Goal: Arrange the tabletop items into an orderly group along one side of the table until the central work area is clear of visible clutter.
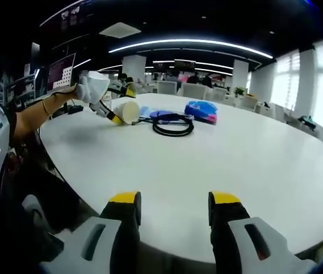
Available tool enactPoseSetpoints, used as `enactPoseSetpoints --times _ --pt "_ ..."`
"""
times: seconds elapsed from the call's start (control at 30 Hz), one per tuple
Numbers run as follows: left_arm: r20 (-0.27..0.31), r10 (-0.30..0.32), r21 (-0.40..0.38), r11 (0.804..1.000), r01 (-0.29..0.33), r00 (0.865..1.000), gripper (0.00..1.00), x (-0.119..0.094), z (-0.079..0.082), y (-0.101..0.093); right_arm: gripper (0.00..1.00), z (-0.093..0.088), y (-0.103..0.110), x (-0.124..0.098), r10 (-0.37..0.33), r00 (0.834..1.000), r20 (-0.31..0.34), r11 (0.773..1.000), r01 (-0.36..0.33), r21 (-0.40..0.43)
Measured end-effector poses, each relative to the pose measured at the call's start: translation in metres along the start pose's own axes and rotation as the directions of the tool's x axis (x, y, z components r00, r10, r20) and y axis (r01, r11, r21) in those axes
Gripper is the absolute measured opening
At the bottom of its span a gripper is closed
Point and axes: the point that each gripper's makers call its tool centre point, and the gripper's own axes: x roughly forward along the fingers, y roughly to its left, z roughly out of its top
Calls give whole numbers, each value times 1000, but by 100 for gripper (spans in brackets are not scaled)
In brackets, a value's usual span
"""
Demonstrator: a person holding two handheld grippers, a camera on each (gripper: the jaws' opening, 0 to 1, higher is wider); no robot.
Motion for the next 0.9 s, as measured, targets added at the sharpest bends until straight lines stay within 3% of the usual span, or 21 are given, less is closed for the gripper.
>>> enactPoseSetpoints --times 0.1,0.53,0.9 --pt "-16 -19 -8 1000 19 1000 43 1 -3 -6 45 0 0 0 1 1000 1 1000 -1 -1" --pt "-20 14 59 998 -13 1000 40 1 -2 -9 44 -1 -1 0 -5 1000 -3 1000 5 2" --pt "-26 61 39 997 -60 998 39 1 -7 -8 44 -2 -4 -2 -13 1000 -2 1000 13 9"
